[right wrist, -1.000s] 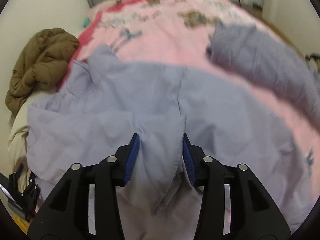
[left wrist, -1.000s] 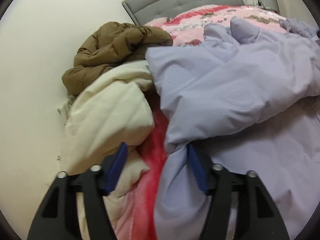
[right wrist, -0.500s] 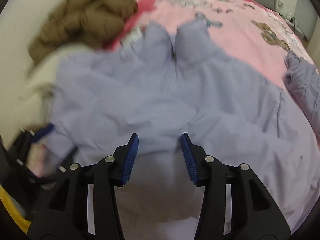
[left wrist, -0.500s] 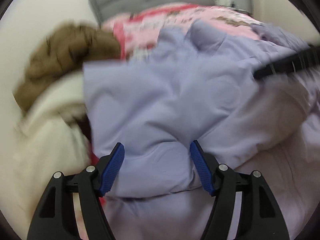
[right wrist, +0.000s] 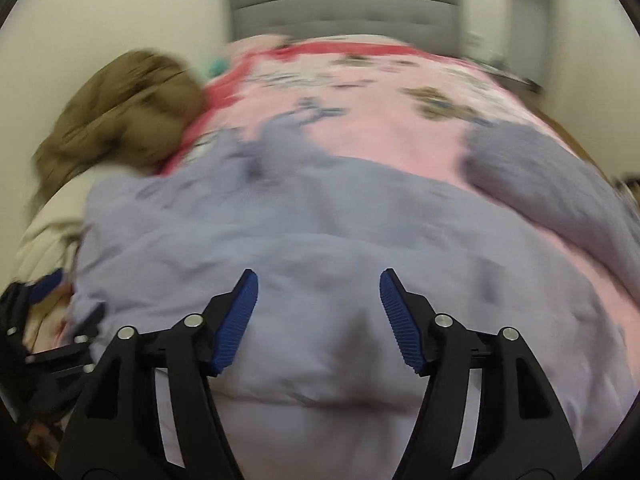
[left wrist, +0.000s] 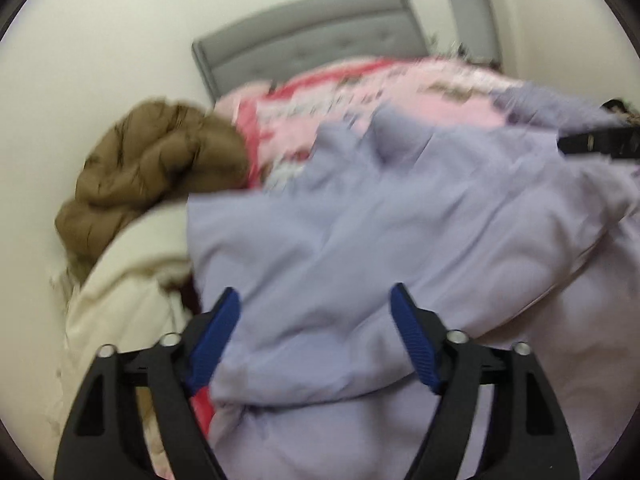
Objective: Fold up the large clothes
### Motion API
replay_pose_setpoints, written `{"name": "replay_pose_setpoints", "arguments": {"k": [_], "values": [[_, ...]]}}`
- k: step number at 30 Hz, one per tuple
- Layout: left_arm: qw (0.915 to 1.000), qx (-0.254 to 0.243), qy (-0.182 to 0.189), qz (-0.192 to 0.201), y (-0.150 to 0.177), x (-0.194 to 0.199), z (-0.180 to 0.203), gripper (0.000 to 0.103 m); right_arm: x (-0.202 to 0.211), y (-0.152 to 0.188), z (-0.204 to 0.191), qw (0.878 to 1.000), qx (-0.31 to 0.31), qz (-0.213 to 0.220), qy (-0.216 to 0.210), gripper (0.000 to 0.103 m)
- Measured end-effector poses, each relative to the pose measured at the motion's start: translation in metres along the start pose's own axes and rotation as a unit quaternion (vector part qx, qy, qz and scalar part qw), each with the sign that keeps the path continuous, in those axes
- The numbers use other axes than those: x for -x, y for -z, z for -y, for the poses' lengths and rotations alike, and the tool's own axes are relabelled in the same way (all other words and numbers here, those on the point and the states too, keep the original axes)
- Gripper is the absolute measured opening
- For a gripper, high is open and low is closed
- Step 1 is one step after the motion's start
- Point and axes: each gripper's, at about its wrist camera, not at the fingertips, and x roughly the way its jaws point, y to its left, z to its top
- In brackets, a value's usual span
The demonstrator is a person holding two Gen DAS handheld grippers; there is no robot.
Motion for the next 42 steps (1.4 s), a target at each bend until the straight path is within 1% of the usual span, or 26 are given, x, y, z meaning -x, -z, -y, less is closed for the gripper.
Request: {"name": "replay_pose_setpoints", "arguments": {"k": [1, 4, 6, 7, 10, 13, 15, 18, 19, 20, 21, 22, 23, 24, 25, 26, 27, 29, 30, 32, 34, 35, 37, 40, 41, 42], "values": [[0.9999, -0.009, 0.009, 0.002, -0.003, 0.003, 0.008, 0.083, -0.004, 0.004, 0.011, 1.000, -0.012, -0.018, 0.004, 0.057], [0.9982, -0.041, 0.025, -0.036, -0.006, -0.018, 0.037, 0.083, -0.025, 0.022, 0.037, 0.998, -0.025, -0.064, 0.009, 0.047], [0.9932, -0.056, 0.026, -0.098, -0.002, -0.044, 0.054, 0.083, -0.045, 0.035, 0.041, 0.995, -0.010, -0.095, 0.011, 0.047], [0.9916, -0.058, 0.026, -0.113, -0.002, -0.052, 0.058, 0.083, -0.053, 0.041, 0.041, 0.994, -0.004, -0.106, 0.010, 0.047], [0.9912, -0.051, 0.026, -0.120, -0.003, -0.058, 0.059, 0.083, -0.069, 0.054, 0.048, 0.993, -0.008, -0.115, -0.003, 0.048], [0.9907, -0.041, 0.028, -0.126, 0.000, -0.061, 0.059, 0.083, -0.076, 0.054, 0.049, 0.993, -0.021, -0.119, -0.012, 0.049], [0.9911, -0.047, 0.016, -0.124, -0.002, -0.059, 0.062, 0.083, -0.073, 0.052, 0.048, 0.993, -0.029, -0.115, -0.016, 0.049], [0.9930, -0.059, -0.017, -0.101, -0.007, -0.040, 0.070, 0.083, -0.041, 0.048, 0.061, 0.994, -0.071, -0.076, -0.026, 0.050], [0.9943, -0.055, -0.022, -0.088, -0.011, -0.032, 0.073, 0.083, -0.026, 0.048, 0.069, 0.994, -0.095, -0.058, -0.021, 0.053], [0.9967, -0.043, -0.018, -0.066, -0.018, -0.020, 0.077, 0.083, -0.003, 0.052, 0.086, 0.990, -0.138, -0.031, -0.012, 0.064], [0.9979, -0.036, -0.013, -0.053, -0.022, -0.012, 0.082, 0.083, 0.010, 0.057, 0.097, 0.986, -0.167, -0.018, -0.005, 0.069], [0.9991, -0.027, -0.002, -0.033, -0.029, -0.001, 0.090, 0.083, 0.029, 0.066, 0.116, 0.977, -0.211, -0.004, 0.011, 0.071], [0.9995, -0.023, 0.010, -0.021, -0.035, 0.005, 0.098, 0.083, 0.047, 0.079, 0.136, 0.966, -0.256, 0.003, 0.032, 0.071], [0.9994, -0.022, 0.023, -0.012, -0.040, 0.009, 0.107, 0.083, 0.060, 0.091, 0.151, 0.956, -0.287, 0.007, 0.058, 0.071], [0.9990, -0.023, 0.038, -0.007, -0.045, 0.011, 0.119, 0.084, 0.077, 0.106, 0.170, 0.943, -0.321, 0.014, 0.090, 0.071], [0.9979, -0.029, 0.057, -0.009, -0.051, 0.010, 0.135, 0.084, 0.096, 0.124, 0.189, 0.927, -0.351, 0.021, 0.128, 0.071], [0.9967, -0.037, 0.070, -0.014, -0.056, 0.007, 0.152, 0.084, 0.108, 0.136, 0.202, 0.916, -0.369, 0.026, 0.153, 0.071], [0.9950, -0.053, 0.084, -0.013, -0.061, 0.002, 0.182, 0.084, 0.136, 0.168, 0.234, 0.889, -0.405, 0.028, 0.213, 0.070], [0.9938, -0.061, 0.092, -0.012, -0.063, 0.000, 0.193, 0.084, 0.144, 0.178, 0.245, 0.881, -0.415, 0.027, 0.227, 0.070], [0.9909, -0.086, 0.101, -0.021, -0.066, -0.007, 0.222, 0.084, 0.161, 0.203, 0.271, 0.857, -0.450, 0.030, 0.251, 0.070], [0.9887, -0.104, 0.104, -0.030, -0.067, -0.014, 0.240, 0.084, 0.168, 0.215, 0.289, 0.841, -0.476, 0.038, 0.255, 0.070], [0.9878, -0.109, 0.106, -0.033, -0.066, -0.017, 0.248, 0.084, 0.169, 0.217, 0.297, 0.835, -0.487, 0.043, 0.251, 0.070], [0.9859, -0.114, 0.113, -0.045, -0.065, -0.023, 0.257, 0.084, 0.167, 0.223, 0.312, 0.834, -0.502, 0.052, 0.222, 0.071], [0.9841, -0.122, 0.113, -0.062, -0.057, -0.028, 0.263, 0.084, 0.148, 0.219, 0.327, 0.851, -0.498, 0.041, 0.161, 0.071], [0.9835, -0.123, 0.113, -0.069, -0.054, -0.030, 0.266, 0.084, 0.140, 0.215, 0.331, 0.859, -0.493, 0.037, 0.132, 0.071], [0.9830, -0.122, 0.114, -0.077, -0.052, -0.033, 0.267, 0.084, 0.134, 0.210, 0.336, 0.864, -0.493, 0.037, 0.093, 0.070]]}}
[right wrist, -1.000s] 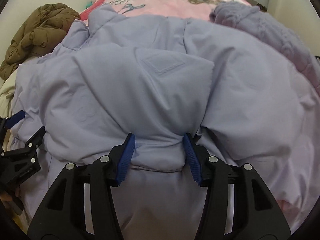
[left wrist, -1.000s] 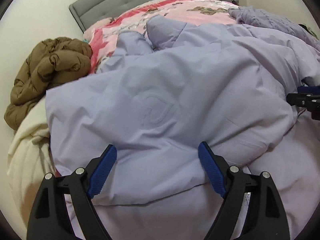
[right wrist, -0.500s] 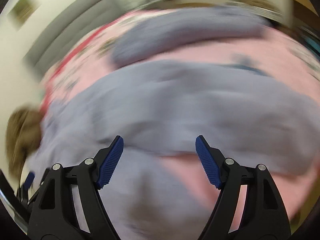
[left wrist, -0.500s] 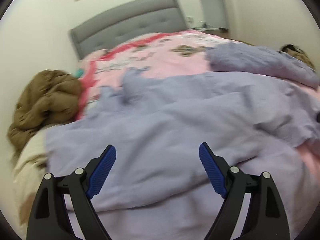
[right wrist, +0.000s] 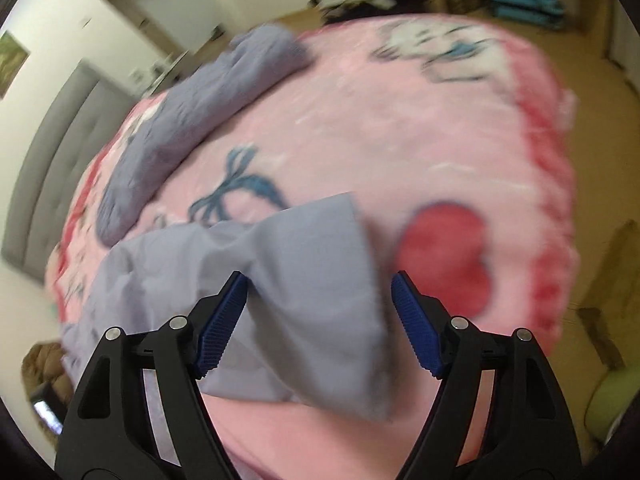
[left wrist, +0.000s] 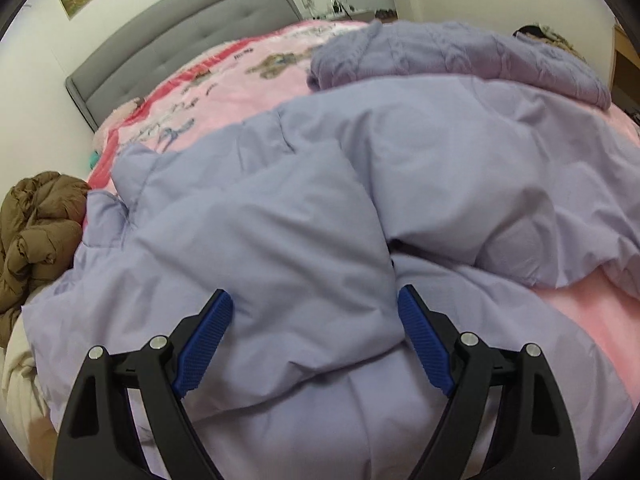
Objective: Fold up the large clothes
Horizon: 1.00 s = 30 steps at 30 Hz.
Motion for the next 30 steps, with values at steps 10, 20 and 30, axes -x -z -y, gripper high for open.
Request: {"name": "replay_pose_setpoints", "arguments": {"k": [10, 20, 30], "values": [[0.9997, 0.021, 0.010, 0.003, 0.012, 0.001, 0.000, 0.087, 0.055, -0.046, -0.135, 0.977, 0.131, 0.008, -0.166, 0.005], [0.9933, 0.105, 0.032, 0.038, 0.035, 0.049, -0.034, 0.087, 0.081, -0.006, -0.377, 0.875, 0.401, -0.010, -0.272, 0.004], [0.9876, 0.148, 0.035, 0.038, 0.080, 0.073, -0.065, 0.087, 0.015, 0.137, -0.506, 0.826, 0.460, -0.172, -0.277, 0.004]]}}
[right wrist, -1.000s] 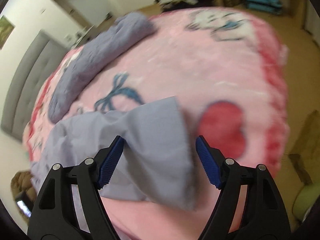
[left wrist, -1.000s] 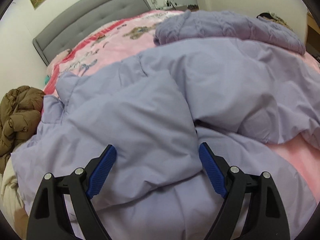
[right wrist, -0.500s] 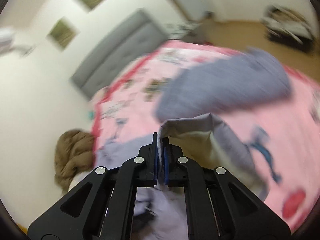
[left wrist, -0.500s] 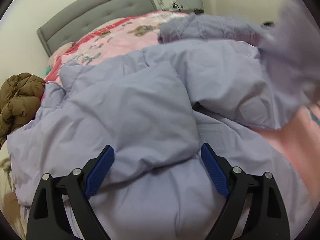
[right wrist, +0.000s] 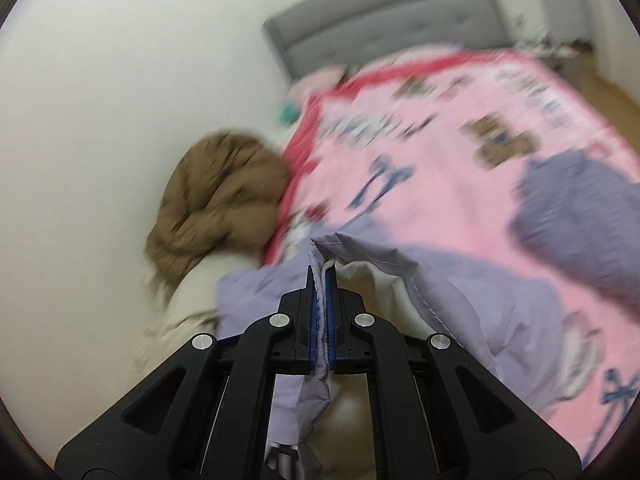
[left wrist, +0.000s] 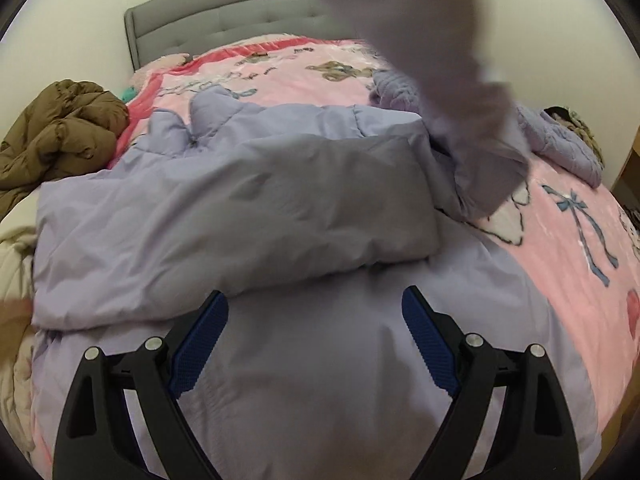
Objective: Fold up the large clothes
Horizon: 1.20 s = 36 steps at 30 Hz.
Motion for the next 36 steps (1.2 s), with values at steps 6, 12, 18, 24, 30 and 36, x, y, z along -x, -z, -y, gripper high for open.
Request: {"name": "replay_pose_setpoints", "arguments": {"k": [6, 12, 18, 24, 30, 36], "values": [[0.9998, 0.015, -0.010, -0.002, 0.027, 0.015, -0.018, 0.087, -0.097, 0.020, -0.056, 0.995, 0.022, -0.092, -0.017, 0.004], [0.9995, 0.028, 0.001, -0.012, 0.046, 0.021, -0.025, 0.087, -0.179, 0.062, -0.105, 0.978, 0.109, -0.177, 0.036, 0.004], [0.9987, 0.049, -0.002, -0.016, 0.054, 0.023, -0.035, 0.087, -0.239, 0.114, -0.128, 0.937, 0.217, -0.252, 0.110, 0.004], [0.9982, 0.055, -0.022, -0.010, 0.055, 0.020, -0.045, 0.087, -0.258, 0.135, -0.135, 0.911, 0.267, -0.286, 0.132, 0.014], [0.9972, 0.070, -0.021, -0.018, 0.051, 0.021, -0.057, 0.087, -0.236, 0.117, -0.140, 0.917, 0.214, -0.335, 0.038, 0.045], [0.9916, 0.121, -0.043, -0.016, 0.037, 0.029, -0.094, 0.087, -0.148, 0.079, -0.125, 0.950, 0.121, -0.277, -0.085, 0.067]]}}
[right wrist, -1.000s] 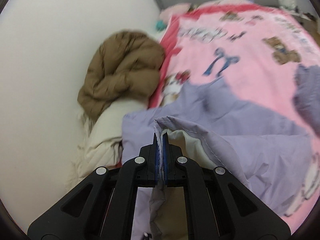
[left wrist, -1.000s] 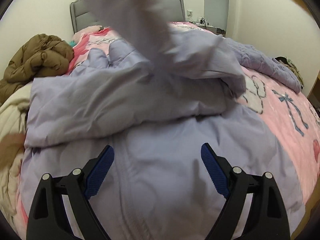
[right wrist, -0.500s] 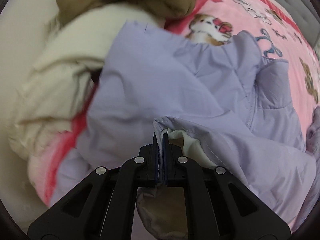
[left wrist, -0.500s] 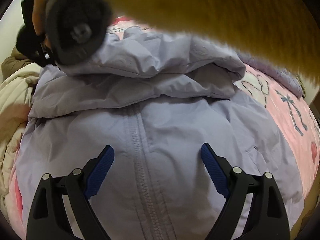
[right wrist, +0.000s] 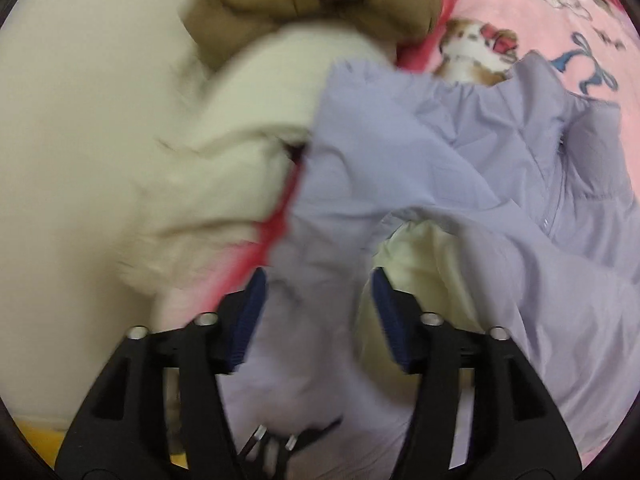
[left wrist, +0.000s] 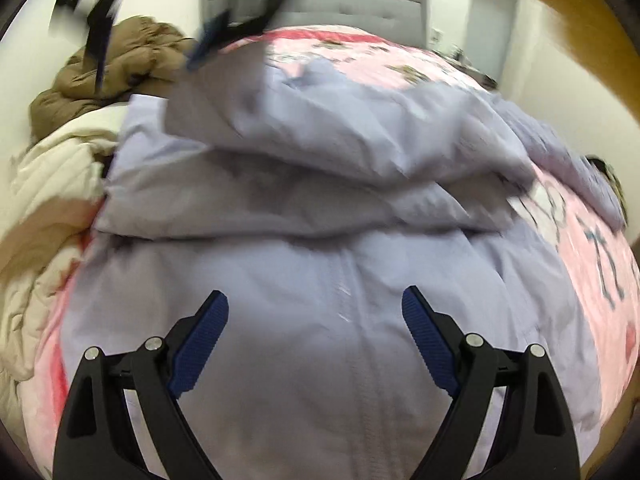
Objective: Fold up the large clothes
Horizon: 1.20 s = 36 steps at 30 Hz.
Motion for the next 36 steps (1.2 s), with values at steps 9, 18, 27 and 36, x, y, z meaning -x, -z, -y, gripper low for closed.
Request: {"name": "replay_pose_setpoints", "arguments": {"k": [9, 18, 27, 36], "values": [[0.9831, 0.177, 0.046, 0.001, -0.074, -0.021, -0.084, 0.087, 0.112, 0.152, 0.080, 0.955, 0.045, 0.127, 0.263, 0.072], [0.9910, 0.102, 0.086, -0.009, -0.106, -0.045, -0.100, 0.087, 0.079, 0.220, 0.139, 0.926, 0.062, 0.079, 0.364, 0.070], [0.9942, 0.059, 0.078, -0.046, -0.129, -0.075, -0.078, 0.024, 0.031, 0.207, 0.166, 0.873, 0.147, 0.043, 0.462, 0.015], [0.9955, 0.059, 0.019, 0.072, -0.195, -0.049, -0.093, 0.014, 0.078, 0.161, 0.136, 0.854, 0.172, 0.116, 0.476, 0.005]]}}
